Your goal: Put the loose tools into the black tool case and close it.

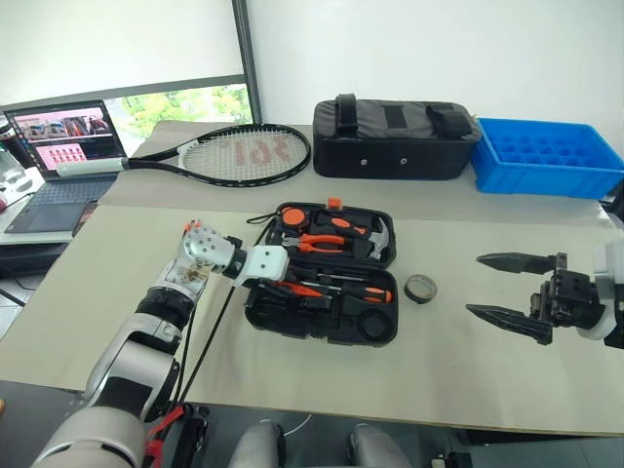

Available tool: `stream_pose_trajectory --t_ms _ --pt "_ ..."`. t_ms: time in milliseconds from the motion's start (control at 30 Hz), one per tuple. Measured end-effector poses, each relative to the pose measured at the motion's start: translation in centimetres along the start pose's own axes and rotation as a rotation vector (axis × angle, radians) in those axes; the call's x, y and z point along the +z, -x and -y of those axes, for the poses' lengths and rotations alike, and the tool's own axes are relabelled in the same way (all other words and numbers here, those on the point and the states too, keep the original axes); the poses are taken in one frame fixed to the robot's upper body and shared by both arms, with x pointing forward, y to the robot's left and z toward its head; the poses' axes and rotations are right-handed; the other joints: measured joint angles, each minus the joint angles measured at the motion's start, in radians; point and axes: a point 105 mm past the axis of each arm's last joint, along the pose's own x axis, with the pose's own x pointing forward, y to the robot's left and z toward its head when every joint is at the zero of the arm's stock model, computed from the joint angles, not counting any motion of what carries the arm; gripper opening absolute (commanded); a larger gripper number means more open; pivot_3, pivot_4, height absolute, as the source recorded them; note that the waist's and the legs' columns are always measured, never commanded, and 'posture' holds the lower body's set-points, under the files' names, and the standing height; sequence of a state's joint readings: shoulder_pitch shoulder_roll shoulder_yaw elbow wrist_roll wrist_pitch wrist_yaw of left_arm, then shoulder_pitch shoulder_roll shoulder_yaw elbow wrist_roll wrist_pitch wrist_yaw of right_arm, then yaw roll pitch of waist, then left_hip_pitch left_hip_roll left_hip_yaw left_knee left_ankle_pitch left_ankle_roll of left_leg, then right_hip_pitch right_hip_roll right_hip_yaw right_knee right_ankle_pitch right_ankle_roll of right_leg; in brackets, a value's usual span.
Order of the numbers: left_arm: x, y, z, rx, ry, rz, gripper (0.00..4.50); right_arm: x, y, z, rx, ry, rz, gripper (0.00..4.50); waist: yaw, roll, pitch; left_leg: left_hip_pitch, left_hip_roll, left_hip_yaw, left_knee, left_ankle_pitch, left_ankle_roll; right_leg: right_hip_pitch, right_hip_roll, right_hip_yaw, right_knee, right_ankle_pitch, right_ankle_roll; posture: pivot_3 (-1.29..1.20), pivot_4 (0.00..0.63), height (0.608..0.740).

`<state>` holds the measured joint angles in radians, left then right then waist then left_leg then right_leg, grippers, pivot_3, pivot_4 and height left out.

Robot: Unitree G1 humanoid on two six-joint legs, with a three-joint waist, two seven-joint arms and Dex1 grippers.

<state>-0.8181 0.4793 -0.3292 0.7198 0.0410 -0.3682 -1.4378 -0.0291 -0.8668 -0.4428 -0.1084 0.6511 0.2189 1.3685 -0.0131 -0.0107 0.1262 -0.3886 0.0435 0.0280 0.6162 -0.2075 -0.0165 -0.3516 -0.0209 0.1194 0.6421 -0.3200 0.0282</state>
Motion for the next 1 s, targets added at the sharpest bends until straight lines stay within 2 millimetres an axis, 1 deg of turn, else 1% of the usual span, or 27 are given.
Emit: stream_pose_trajectory --t_ms 33,200,267,300,367,467,500,600,667,767,833,867,900,1000 --pt "0.0 0.0 0.0 0.000 0.004 -0.001 1.61 0.0 0.0 0.0 0.000 0.001 0.000 4.50 0.000 0.000 0.000 0.000 0.000 0.000 0.000 0.000 0.000 0.000 0.000 0.000 0.000 0.000 0.000 0.00 0.150 0.708" --pt "0.2 0.2 0.1 -0.021 0.033 -0.004 3.48 0.1 -0.1 0.1 0.002 0.005 0.003 4.50 0.000 0.000 0.000 0.000 0.000 0.000 0.000 0.000 0.000 0.000 0.000 0.000 0.000 0.000 0.000 0.00 0.150 0.708" --pt "0.4 0.0 0.6 -0.036 0.068 0.022 4.17 0.1 -0.1 0.1 0.004 0.005 0.003 4.50 -0.001 0.000 0.000 0.000 0.000 0.000 0.000 0.000 0.000 0.000 0.000 0.000 0.000 0.000 0.000 0.00 0.150 0.708" --pt "0.6 -0.1 0.8 -0.039 0.088 0.042 4.43 0.2 -0.1 0.1 0.004 0.005 0.004 4.50 -0.002 0.001 -0.001 0.000 0.000 0.000 0.000 0.000 0.000 0.000 0.000 0.000 0.001 0.000 0.000 0.00 0.150 0.708" --pt "1.1 0.1 0.8 -0.023 0.128 0.092 4.43 0.2 -0.1 0.1 0.005 0.006 0.005 4.50 -0.004 0.002 -0.001 0.000 0.001 0.000 0.000 0.000 0.000 -0.001 0.001 0.000 0.001 0.000 0.000 0.00 0.150 0.708" --pt "2.7 1.5 -0.4 0.062 0.132 0.175 4.43 0.2 -0.2 0.1 0.006 0.007 0.005 4.50 -0.004 0.001 -0.001 0.000 0.001 0.000 0.001 0.000 0.000 0.000 0.001 0.000 0.002 0.000 0.000 0.00 0.150 0.708" --pt "2.9 1.7 -0.6 0.076 0.133 0.186 4.43 0.2 -0.2 0.1 0.006 0.007 0.005 4.50 -0.004 0.001 -0.001 0.000 0.001 0.000 0.001 0.000 0.000 0.000 0.001 0.000 0.002 0.000 0.000 0.00 0.150 0.708" --pt "4.3 2.6 -1.6 0.142 0.133 0.272 4.43 0.4 -0.3 0.2 0.012 0.013 0.009 4.50 -0.004 0.001 -0.001 0.000 0.001 0.000 0.002 0.000 0.000 0.000 0.001 0.000 0.002 0.000 0.000 0.00 0.150 0.708" --pt "4.7 2.7 -1.4 0.150 0.127 0.296 4.43 0.4 -0.5 0.2 0.017 0.014 0.012 4.50 -0.004 0.002 -0.001 0.000 0.001 0.000 0.002 0.000 0.000 0.000 0.001 0.000 0.002 0.000 0.000 0.00 0.150 0.708" --pt "3.8 2.2 -0.5 0.140 0.154 0.285 3.71 0.1 -0.9 0.0 0.028 0.001 0.018 4.50 -0.006 0.002 -0.001 0.000 0.001 0.000 0.002 0.000 0.000 0.000 0.001 0.000 0.002 0.000 0.000 0.00 0.150 0.708" --pt "3.1 2.0 0.0 0.133 0.167 0.270 3.01 0.1 -0.9 0.0 0.030 0.000 0.018 4.50 -0.004 0.002 -0.001 0.000 0.001 0.000 0.002 0.000 0.000 0.000 0.001 0.000 0.002 0.000 0.000 0.00 0.150 0.708" --pt "2.8 2.0 0.1 0.136 0.179 0.263 2.54 0.1 -0.9 0.0 0.030 0.002 0.019 4.50 -0.003 0.002 -0.001 0.000 0.001 0.000 0.003 0.000 0.000 0.000 0.001 0.000 0.002 0.000 0.000 0.00 0.150 0.708" --pt "2.6 2.0 0.1 0.137 0.186 0.259 2.25 0.2 -0.9 0.0 0.030 0.002 0.019 4.50 -0.003 0.003 -0.001 0.000 0.001 0.000 0.004 0.000 0.000 0.000 0.001 0.000 0.002 0.000 0.000 0.00 0.150 0.708" --pt "2.1 2.0 0.1 0.148 0.196 0.254 1.19 0.2 -0.9 0.0 0.031 0.004 0.020 4.50 -0.002 0.003 -0.001 -0.001 0.001 0.000 0.006 -0.001 0.002 0.000 0.001 0.000 0.003 0.000 0.000 0.00 0.150 0.708"
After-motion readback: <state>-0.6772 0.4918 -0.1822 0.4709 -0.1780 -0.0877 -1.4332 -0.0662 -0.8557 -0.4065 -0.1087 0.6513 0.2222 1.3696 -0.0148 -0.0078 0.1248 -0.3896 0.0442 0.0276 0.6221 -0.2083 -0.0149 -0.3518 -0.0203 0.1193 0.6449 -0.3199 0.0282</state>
